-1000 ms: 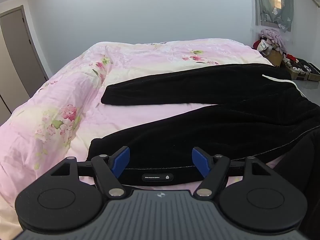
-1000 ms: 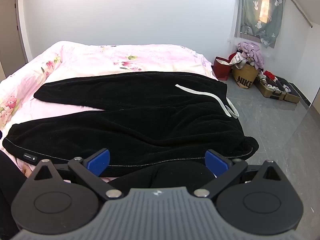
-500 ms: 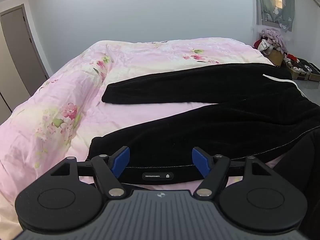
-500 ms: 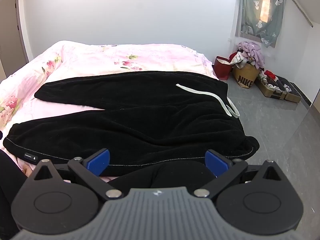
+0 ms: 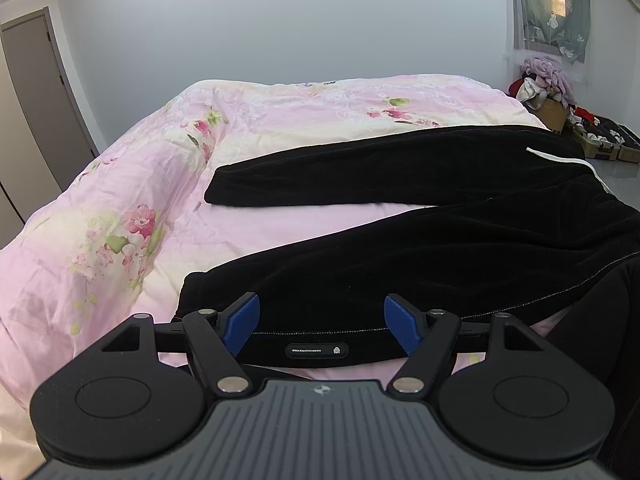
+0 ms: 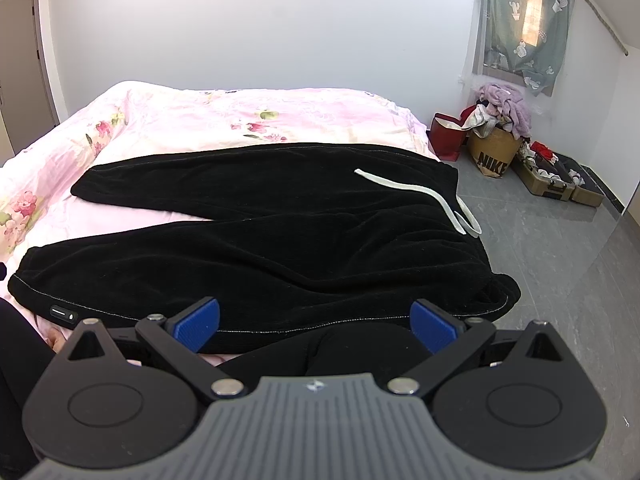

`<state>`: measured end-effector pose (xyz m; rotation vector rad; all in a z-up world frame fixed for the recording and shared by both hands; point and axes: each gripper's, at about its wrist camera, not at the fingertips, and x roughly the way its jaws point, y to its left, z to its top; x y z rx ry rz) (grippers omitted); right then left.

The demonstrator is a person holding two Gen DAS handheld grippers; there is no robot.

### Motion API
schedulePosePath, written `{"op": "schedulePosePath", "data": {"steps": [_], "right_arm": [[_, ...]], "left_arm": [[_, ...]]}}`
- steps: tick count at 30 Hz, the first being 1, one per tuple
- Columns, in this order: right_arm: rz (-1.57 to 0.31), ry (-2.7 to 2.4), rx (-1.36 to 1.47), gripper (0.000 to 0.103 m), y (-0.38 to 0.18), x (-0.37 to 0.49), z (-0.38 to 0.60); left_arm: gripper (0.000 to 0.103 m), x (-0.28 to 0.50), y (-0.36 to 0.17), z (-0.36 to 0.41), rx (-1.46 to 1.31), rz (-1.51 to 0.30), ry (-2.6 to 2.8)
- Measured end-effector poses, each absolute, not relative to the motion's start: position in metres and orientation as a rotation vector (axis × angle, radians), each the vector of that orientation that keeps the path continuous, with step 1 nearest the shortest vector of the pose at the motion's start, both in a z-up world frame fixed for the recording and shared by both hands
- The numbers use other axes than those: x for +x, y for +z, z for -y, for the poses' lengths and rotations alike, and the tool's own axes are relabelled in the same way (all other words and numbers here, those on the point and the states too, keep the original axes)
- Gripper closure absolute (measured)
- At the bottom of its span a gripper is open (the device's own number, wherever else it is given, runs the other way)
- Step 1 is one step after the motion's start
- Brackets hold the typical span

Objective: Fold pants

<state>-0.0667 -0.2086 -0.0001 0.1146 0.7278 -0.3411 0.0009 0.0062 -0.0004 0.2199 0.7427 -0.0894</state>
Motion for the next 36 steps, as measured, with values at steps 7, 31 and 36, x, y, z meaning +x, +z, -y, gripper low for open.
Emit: {"op": "schedulePosePath", "data": {"steps": [7, 31, 36], "right_arm": [[-0.728, -0.342, 0.113, 0.005, -0.0005, -0.0657, 0.2083], [-0.725, -0.34, 0.121, 0.005, 0.0002, -0.0667, 0.2112], [-0.724, -0.341, 0.123, 0.005, 0.0001, -0.0672, 0.2115]], "left_arm": [[0.019, 0.0011, -0.0011, -0.0056, 0.22, -0.743, -0.088], [0.019, -0.0005, 0.0022, -0.0041, 0.225, -0.747, -0.085], [0.019, -0.0008, 0.0025, -0.0018, 0.227, -0.746, -0.089]]}}
